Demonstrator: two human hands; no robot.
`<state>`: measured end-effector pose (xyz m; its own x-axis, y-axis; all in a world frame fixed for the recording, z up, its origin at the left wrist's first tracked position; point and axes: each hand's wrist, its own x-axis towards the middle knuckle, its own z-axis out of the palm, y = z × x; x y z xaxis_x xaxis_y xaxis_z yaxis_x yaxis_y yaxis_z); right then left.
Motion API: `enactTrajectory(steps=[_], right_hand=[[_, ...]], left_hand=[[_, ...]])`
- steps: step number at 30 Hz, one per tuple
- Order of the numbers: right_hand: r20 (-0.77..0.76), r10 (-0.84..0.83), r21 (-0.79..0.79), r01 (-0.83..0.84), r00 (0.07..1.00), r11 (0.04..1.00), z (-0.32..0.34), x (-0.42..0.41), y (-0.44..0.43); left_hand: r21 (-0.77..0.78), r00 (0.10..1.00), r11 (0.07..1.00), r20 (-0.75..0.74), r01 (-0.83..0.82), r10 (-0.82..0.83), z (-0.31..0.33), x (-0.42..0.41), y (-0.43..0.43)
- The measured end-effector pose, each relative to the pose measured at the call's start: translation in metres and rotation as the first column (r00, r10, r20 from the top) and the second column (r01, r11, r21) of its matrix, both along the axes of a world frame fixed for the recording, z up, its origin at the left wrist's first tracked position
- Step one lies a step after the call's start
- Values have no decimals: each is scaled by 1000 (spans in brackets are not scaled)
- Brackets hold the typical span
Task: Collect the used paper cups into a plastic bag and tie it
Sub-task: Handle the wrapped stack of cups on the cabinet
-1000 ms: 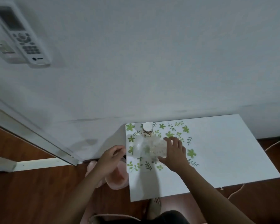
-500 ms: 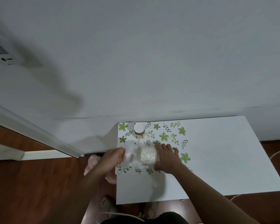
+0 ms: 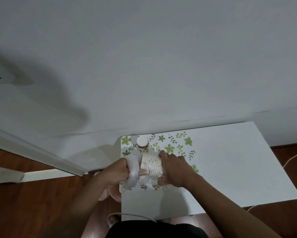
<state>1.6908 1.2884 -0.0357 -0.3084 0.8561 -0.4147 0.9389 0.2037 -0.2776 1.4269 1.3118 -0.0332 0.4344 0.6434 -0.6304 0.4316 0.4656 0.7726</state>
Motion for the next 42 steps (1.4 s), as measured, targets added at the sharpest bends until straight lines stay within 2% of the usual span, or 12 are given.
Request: enactTrajectory(steps=[5,7,9,10,13,16,20,22,27,31,36,42], right_hand=[[-78,13,-24,-15,997,1000,-1,5,-2],[-109,3,-32,-6,994,999,-1,8,-2],[-102,-2,-17,0,995,1000,0,9,-1],[-94,-2,-5,1,996,1000,0,10,-1],[-88,-4,32,7,996,999,-1,10,2],[-85,19,45,-15,996,999,0,8,4],[-105,42,50,-37,994,998,2,4,6],[-115,45,52,-39,992,998,2,1,7],[-145,-5,50,12,989,999,-2,0,5],[-123,-6,74,15,992,997,-7,2,4],[-108,-21,83,30,994,996,-16,8,4],[-133,-54,101,68,990,993,-17,13,11]], left_hand=[[33,993,999,-115,41,-37,6,21,4],[102,974,991,-218,84,-61,-6,18,6],[104,952,993,-305,51,-17,-18,11,7],[96,958,995,-285,32,-3,-19,9,6],[50,995,996,-76,72,-68,6,16,2],[-15,994,993,-6,113,-114,24,16,-1],[-18,996,996,-13,89,-90,29,10,-5],[47,994,994,-50,96,-94,26,8,-3],[149,936,988,-352,32,23,8,14,-7],[156,932,985,-340,-75,125,6,21,-10],[-60,957,986,-256,-157,137,6,10,7],[-121,946,964,-255,-238,201,16,-1,18]])
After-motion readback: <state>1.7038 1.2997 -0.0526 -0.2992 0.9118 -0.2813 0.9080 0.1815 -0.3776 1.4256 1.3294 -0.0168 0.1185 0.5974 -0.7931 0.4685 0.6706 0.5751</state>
